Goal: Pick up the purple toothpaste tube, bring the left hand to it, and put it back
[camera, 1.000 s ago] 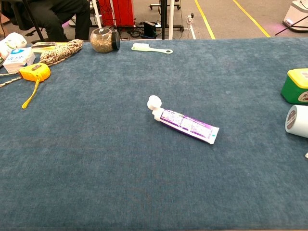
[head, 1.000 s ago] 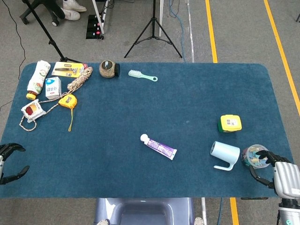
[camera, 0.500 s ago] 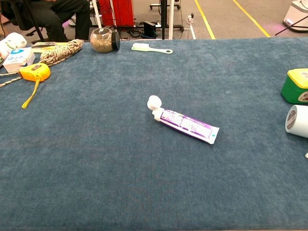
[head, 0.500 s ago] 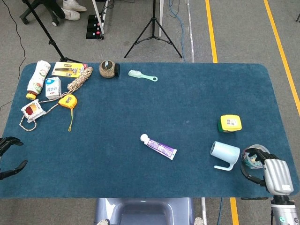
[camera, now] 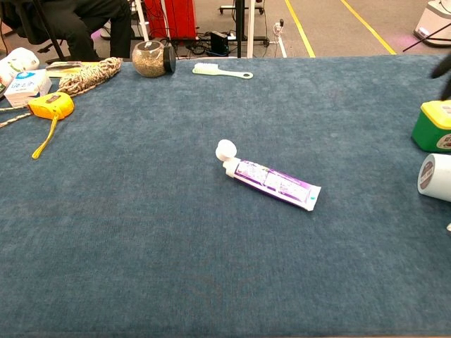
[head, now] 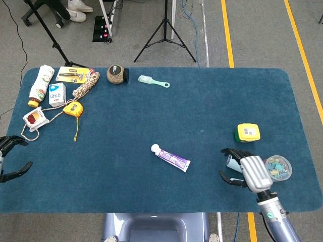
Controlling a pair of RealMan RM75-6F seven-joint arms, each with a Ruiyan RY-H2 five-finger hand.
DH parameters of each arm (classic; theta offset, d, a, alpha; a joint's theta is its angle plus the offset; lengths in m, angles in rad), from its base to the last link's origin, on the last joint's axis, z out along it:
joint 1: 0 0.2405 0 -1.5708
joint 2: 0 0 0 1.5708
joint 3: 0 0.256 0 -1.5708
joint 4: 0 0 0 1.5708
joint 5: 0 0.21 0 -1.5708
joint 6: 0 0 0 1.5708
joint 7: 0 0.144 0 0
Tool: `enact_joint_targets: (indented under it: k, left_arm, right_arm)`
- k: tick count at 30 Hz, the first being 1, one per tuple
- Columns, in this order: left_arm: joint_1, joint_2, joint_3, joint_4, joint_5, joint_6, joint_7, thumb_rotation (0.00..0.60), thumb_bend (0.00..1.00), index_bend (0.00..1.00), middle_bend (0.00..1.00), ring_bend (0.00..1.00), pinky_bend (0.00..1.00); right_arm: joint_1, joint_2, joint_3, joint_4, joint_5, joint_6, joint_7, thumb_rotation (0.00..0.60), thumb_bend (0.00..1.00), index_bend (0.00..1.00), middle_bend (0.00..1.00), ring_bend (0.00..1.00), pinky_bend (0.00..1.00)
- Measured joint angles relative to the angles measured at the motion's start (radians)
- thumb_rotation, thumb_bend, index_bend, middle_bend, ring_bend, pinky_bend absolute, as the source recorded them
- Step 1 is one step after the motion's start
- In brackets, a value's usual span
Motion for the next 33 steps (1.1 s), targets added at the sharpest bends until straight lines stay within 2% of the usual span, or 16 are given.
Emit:
enact_joint_targets:
  k: [5,11,20,33]
  left_arm:
    - [-0.023,0.006,-0.017,-0.003,-0.012,-0.019,0.004,0.579,0.21,0.35,0.33,0.27,0.3]
    - [-0.036,0.004,-0.022,0.013,-0.039,-0.045,-0.007,0.579,0.21,0.36,0.33,0.27,0.3]
    - [-0.04,-0.004,-0.016,0.044,-0.058,-0.059,-0.028,0.579,0.21,0.35,0.33,0.27,0.3]
    - [-0.028,0.006,-0.005,0.081,-0.074,-0.062,-0.067,0.58,0.21,0.36,0.33,0.27,0.3]
  right_arm:
    - [0.102,-0.077,0.028,0.002,0.081,-0.126,-0.099,0.258,0.41,0.14,0.26,0.32,0.34]
    - [0.168,-0.176,0.048,0.041,0.158,-0.19,-0.206,0.257,0.41,0.12,0.24,0.3,0.33]
    - [0.26,-0.356,0.079,0.138,0.304,-0.211,-0.458,0.313,0.4,0.1,0.24,0.29,0.33]
    - [0.353,-0.521,0.098,0.269,0.405,-0.193,-0.651,0.331,0.4,0.1,0.23,0.29,0.33]
